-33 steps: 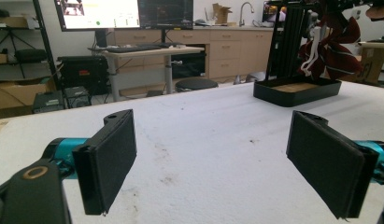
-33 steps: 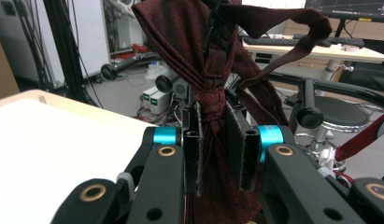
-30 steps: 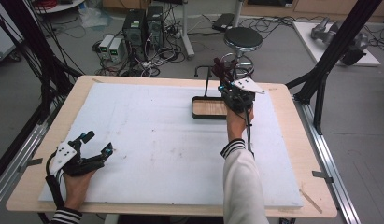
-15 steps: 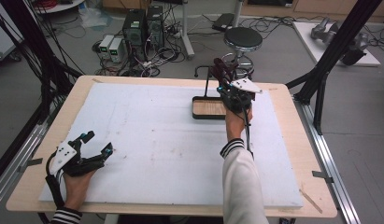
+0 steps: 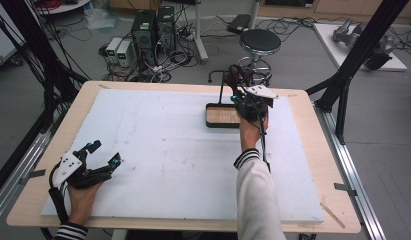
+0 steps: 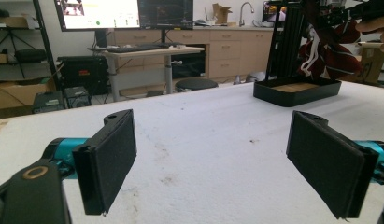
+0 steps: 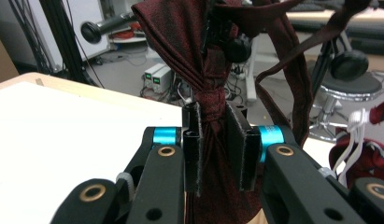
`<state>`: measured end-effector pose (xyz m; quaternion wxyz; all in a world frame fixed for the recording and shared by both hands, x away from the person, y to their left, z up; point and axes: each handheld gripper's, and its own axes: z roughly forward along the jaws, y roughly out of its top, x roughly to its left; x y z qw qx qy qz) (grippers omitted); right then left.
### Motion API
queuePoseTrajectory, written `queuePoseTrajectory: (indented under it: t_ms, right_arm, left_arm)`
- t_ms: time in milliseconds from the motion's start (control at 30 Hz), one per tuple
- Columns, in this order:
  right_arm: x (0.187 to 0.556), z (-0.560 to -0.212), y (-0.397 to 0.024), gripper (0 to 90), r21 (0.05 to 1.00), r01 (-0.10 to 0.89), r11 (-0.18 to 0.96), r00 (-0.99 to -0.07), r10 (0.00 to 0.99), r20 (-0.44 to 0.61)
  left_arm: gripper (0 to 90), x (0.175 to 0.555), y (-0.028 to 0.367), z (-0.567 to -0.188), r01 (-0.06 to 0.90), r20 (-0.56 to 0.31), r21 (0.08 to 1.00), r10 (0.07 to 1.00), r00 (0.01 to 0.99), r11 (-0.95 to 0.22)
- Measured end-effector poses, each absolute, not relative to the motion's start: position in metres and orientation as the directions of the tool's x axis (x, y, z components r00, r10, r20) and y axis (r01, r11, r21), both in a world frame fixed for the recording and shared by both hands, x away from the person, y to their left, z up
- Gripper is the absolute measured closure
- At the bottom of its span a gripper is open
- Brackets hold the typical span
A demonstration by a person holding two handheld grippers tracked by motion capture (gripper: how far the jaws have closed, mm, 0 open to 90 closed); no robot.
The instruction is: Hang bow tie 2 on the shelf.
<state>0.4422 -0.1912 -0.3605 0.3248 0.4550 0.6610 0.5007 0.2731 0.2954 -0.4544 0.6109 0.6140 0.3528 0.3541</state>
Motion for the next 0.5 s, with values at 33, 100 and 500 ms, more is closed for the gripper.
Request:
queuePoseTrajectory:
  t_ms: [33, 100, 500]
  right_arm:
    - [0.4425, -0.361, -0.1915, 77.6, 0.956, 0.28, 0.084, -0.378, 0.926, 0.029]
    - [0.4431, -0.3618, -0.1921, 77.6, 0.953, 0.293, 0.076, -0.372, 0.927, 0.041]
    - [0.4481, -0.3691, -0.1957, 77.4, 0.925, 0.378, 0.032, -0.362, 0.925, 0.116]
  left_arm:
    - [16.3, 0.2731, 0.2954, -0.4545, 0.0, 0.004, 1.0, 0.866, 0.5, -0.005]
    - [16.4, 0.2731, 0.2954, -0.4544, 0.0, 0.004, 1.0, 0.866, 0.5, -0.005]
    - [16.4, 0.273, 0.2953, -0.4545, 0.0, 0.005, 1.0, 0.866, 0.5, -0.005]
